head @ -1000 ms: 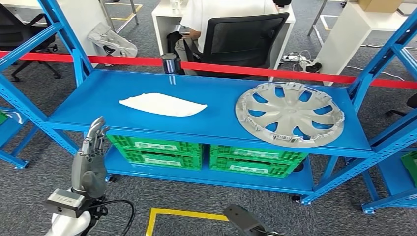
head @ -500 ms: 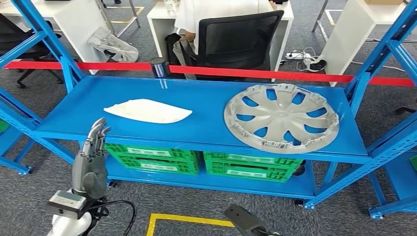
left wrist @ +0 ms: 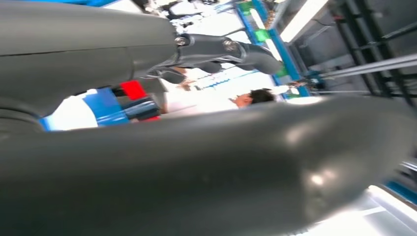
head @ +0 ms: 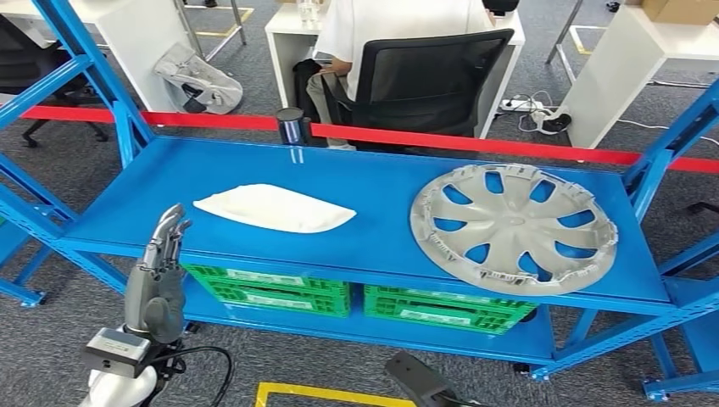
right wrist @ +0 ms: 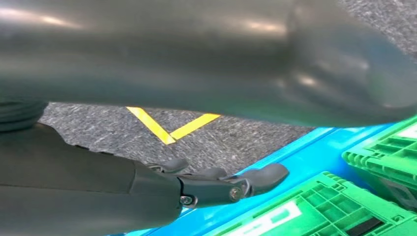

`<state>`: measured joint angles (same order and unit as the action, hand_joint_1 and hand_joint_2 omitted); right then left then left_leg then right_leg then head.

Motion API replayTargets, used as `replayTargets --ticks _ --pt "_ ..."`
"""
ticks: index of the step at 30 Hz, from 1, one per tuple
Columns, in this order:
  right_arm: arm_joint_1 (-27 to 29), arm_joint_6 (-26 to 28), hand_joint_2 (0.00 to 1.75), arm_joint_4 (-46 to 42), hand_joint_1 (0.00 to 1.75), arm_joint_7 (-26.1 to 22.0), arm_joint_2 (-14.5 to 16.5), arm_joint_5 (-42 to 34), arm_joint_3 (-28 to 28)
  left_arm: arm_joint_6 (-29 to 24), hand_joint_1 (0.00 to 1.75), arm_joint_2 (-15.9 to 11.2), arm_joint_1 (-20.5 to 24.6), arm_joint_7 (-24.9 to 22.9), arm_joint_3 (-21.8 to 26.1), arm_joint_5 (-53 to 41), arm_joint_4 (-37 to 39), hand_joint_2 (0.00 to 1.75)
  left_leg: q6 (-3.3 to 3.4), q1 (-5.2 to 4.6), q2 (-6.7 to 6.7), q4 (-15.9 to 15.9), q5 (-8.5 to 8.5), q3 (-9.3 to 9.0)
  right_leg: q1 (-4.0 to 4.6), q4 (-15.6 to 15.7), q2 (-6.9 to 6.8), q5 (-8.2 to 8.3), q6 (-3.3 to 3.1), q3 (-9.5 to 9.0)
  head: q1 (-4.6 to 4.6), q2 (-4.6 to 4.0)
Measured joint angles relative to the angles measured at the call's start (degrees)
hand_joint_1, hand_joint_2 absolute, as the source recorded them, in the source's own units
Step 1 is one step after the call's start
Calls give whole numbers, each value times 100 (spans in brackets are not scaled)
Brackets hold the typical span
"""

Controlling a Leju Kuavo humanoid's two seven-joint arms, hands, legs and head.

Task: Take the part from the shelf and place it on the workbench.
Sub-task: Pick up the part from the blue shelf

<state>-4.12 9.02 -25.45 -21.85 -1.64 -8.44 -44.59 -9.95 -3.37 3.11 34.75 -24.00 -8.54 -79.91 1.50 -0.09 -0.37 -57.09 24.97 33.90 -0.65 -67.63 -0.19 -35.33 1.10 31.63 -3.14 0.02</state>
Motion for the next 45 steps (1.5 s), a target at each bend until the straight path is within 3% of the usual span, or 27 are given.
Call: replayTargets --ticks 2,3,4,6,7,9,12,13,19,23,32,38,41,45 --pt "5 -18 0 13 0 4 0 -1 -1 21 0 2 -2 26 0 -2 3 0 16 -2 -14 -6 56 -34 -1 -521 1 -263 36 439 4 -1" --pt "9 -22 0 20 0 4 0 -1 -2 25 0 2 -3 40 0 -3 4 0 12 -2 -23 -11 87 -60 -1 -551 1 -244 44 554 5 -1" --pt "11 -23 0 28 0 4 -1 -1 -2 27 0 3 -3 50 0 -5 5 0 3 -1 -32 -19 121 -95 -1 -390 1 -80 40 571 4 -1" --pt "8 -23 0 45 0 4 -2 0 -3 27 0 9 -3 70 0 -9 5 0 -28 -2 -42 -32 193 -182 2 316 2 479 5 391 3 -1" --pt "7 -23 0 51 0 4 -2 0 -3 28 0 13 -4 79 0 -11 6 0 -52 -7 -47 -40 222 -215 15 626 2 623 -26 299 4 0" --pt "8 -26 0 60 0 5 0 1 -6 30 0 15 -9 91 -1 -12 7 0 -118 -18 -54 -60 266 -227 33 887 2 729 -95 224 4 0" --pt "10 -53 0 62 0 8 1 7 -13 41 0 10 -31 93 -2 -14 3 0 -32 -32 -45 -73 317 -227 34 911 7 825 -124 197 -3 -1" --pt "4 -67 0 62 0 8 1 13 -16 49 0 8 -36 94 -2 -14 1 0 2 -32 -41 -54 322 -242 43 910 10 816 -127 190 -5 -2" --pt "-6 -105 0 64 0 18 2 31 -39 89 0 -1 -103 103 0 -45 -26 0 -154 -29 -41 31 300 -294 52 909 13 785 -187 182 -5 -1" --pt "-8 -98 0 64 0 20 1 29 -42 112 0 -2 -124 77 0 -76 -47 0 -197 -26 -41 39 301 -298 54 907 13 778 -197 181 -5 -1" --pt "-9 29 0 64 0 -39 24 -17 -44 286 0 -4 -180 -753 42 -238 -50 0 -202 -29 -41 34 303 -299 34 913 13 779 -192 173 -5 -1" --pt "-5 -12 0 64 0 -37 76 4 -56 -468 0 4 -186 -1171 55 -744 -88 0 -196 -30 -41 29 306 -298 32 917 13 780 -186 170 -5 -2" --pt "-4 -34 0 64 0 21 109 85 -110 -559 0 14 -189 -1362 56 -472 -214 0 -195 -31 -42 28 307 -298 32 918 13 780 -186 170 -5 -2" --pt "-1 -41 0 63 0 128 116 131 -142 -192 0 7 -165 -1453 65 383 -360 0 -195 -31 -42 28 307 -298 32 919 13 780 -185 171 -5 -1"
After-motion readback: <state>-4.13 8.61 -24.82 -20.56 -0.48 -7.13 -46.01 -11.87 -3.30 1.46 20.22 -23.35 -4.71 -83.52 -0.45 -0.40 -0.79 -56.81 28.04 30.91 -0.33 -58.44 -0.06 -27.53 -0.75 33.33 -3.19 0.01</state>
